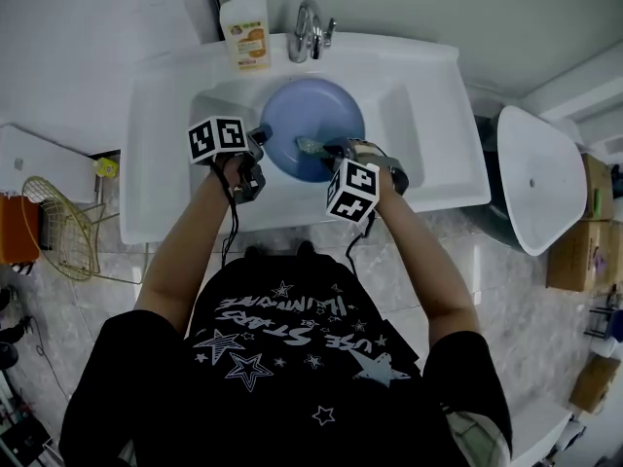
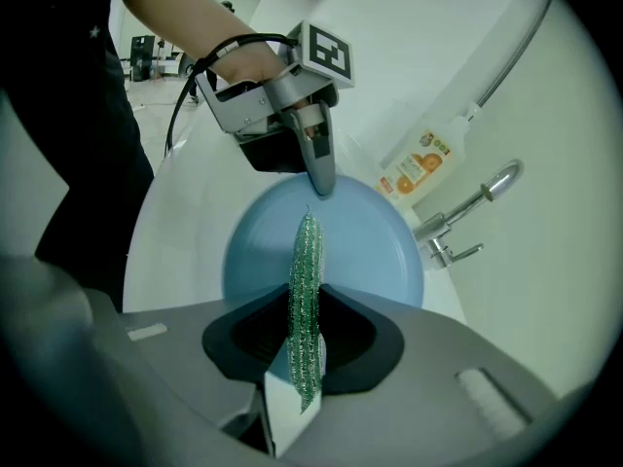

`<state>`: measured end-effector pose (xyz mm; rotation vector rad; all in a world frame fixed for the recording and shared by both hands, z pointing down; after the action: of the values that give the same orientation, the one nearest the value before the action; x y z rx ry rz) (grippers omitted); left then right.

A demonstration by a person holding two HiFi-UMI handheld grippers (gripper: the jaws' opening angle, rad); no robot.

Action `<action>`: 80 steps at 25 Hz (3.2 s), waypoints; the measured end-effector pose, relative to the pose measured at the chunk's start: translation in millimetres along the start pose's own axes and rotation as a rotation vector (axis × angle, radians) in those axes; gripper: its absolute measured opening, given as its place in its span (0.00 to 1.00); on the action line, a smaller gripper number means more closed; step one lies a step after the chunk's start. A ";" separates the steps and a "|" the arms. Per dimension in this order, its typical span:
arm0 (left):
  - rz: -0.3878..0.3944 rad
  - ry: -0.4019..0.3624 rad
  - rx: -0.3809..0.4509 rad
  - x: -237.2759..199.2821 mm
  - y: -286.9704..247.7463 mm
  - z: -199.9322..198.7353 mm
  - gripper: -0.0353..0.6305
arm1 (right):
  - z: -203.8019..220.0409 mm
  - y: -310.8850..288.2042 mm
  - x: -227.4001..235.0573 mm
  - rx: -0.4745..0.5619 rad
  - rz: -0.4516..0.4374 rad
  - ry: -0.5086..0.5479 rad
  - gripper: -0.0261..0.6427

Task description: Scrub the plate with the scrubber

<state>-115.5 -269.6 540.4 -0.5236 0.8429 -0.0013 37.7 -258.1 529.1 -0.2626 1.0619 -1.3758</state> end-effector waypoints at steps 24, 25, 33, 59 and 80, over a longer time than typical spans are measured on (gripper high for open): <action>-0.065 -0.024 -0.138 1.8 -88.5 66.0 0.12 | 89.6 58.1 51.2 0.047 0.256 -0.213 0.21; -0.072 -0.023 -0.144 0.4 -93.6 68.9 0.12 | 97.5 60.9 54.0 0.046 0.265 -0.224 0.21; -0.109 -0.012 -0.214 2.7 -123.2 99.9 0.12 | 151.7 84.5 60.6 0.026 0.303 -0.321 0.21; 0.045 -0.043 -0.311 9.9 -128.0 122.1 0.56 | 95.9 111.0 33.8 0.025 0.493 -0.545 0.21; 0.396 -0.706 -0.039 33.5 102.7 3.6 0.29 | -67.8 121.5 -26.0 0.083 0.766 -0.700 0.20</action>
<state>-111.1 -185.2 473.2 -0.3458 0.2405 0.5360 72.7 -177.2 418.3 -0.2169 0.4262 -0.5512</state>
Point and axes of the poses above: the fingertips, and each gripper's own axes: y backward along the fingers, x to its right, z out of its underside, the point moved 2 cm from there along y, backward along the fingers, and after that the axes turned 14 degrees about x, right-handed, at the moved point
